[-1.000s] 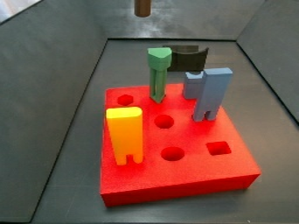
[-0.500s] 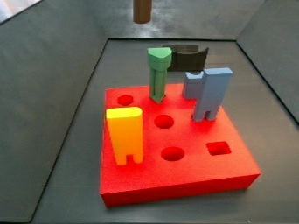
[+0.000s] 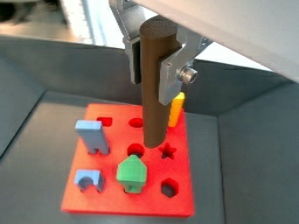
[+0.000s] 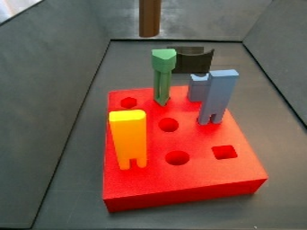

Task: Pick up the oval object. Move up. Move to above the board. Insert the oval object.
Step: Insert the oval object.

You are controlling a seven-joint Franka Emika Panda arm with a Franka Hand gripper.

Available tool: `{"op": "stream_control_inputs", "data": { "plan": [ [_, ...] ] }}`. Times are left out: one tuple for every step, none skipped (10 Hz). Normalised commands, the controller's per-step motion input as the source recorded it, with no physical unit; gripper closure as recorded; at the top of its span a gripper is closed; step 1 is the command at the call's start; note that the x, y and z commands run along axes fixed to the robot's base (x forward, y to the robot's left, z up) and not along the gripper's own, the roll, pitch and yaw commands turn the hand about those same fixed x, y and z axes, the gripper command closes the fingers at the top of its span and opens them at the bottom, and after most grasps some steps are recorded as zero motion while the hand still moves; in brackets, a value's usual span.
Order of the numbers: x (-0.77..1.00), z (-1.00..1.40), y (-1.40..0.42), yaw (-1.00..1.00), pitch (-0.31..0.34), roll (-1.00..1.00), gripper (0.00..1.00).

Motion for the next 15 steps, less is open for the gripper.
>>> {"op": "stream_control_inputs", "data": {
  "plan": [
    [0.43,-0.14,-0.16,-0.61,0.000,-0.03,1.00],
    [0.72,-0.17,-0.24,-0.33,0.000,-0.01,1.00],
    [0.82,-0.19,-0.26,-0.24,0.000,0.00,1.00],
    [0.86,-0.21,-0.27,-0.20,0.000,0.00,1.00],
    [0.80,-0.24,-0.31,-0.23,0.000,0.00,1.00],
    [0.61,-0.29,-0.31,-0.34,0.021,0.03,1.00],
    [0.06,-0.32,-0.18,-0.90,0.000,0.02,1.00],
    [0.00,-0.31,-0.17,-0.97,0.000,0.01,1.00],
    [0.00,-0.29,-0.18,-0.95,0.000,0.00,1.00],
    [0.19,-0.32,-0.21,-0.78,-0.083,0.00,1.00],
    [0.26,-0.50,-0.23,-0.69,-0.129,0.00,1.00],
    [0.39,-0.65,-0.50,-0.49,-0.031,0.06,1.00],
    [0.37,-0.49,-0.72,-0.01,0.166,0.27,1.00],
    [0.21,-0.31,-0.59,-0.05,0.310,0.33,1.00],
    [0.07,-0.13,-0.42,-0.17,0.353,0.33,1.00]
  ]
}}
